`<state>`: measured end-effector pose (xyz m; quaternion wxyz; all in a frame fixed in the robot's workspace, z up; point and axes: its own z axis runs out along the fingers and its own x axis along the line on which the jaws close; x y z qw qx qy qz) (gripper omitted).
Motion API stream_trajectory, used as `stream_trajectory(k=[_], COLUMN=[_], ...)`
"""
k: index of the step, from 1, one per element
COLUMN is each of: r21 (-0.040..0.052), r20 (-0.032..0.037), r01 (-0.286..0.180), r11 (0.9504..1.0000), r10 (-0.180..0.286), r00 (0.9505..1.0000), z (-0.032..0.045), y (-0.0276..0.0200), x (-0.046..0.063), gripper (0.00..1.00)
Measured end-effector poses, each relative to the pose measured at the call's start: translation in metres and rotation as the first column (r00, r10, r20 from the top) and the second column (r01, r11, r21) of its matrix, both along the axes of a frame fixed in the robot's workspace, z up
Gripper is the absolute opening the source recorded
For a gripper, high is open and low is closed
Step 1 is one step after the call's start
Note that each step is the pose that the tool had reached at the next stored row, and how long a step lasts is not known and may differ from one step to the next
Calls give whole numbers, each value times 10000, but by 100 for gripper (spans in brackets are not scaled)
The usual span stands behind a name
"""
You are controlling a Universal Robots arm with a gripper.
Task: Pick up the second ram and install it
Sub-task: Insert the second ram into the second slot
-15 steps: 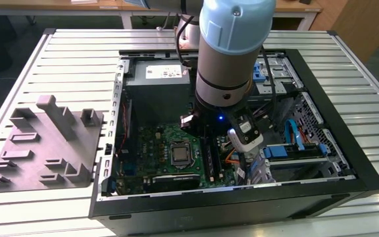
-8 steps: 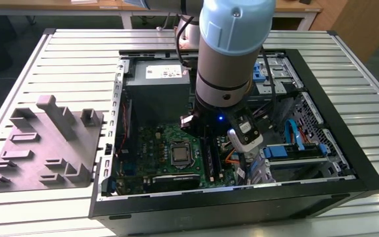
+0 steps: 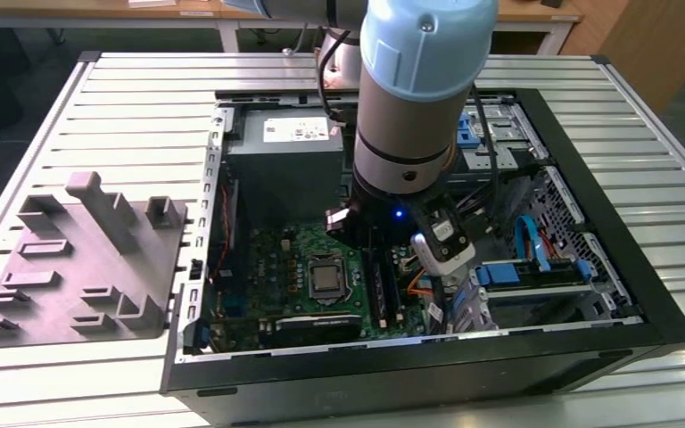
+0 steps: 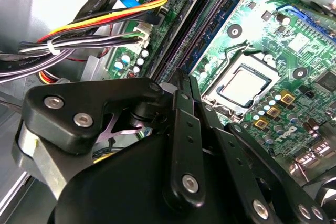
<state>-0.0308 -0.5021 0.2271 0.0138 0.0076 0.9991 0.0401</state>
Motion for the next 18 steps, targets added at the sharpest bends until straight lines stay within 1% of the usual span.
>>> stream_trajectory(k=[3,8,12,15,18], r21=[0,-13,-47,-110,-195], r20=[1,1,0,1,0], r01=[0,0,0,0,0], r11=[10000,10000,10000,9999,9998], r10=[0,0,0,0,0], r00=[10000,10000,10000,10000,10000], z=[3,29,31,31,31], y=[0,1,7,11,15], x=[0,0,0,0,0], gripper=[12,12,12,12,12])
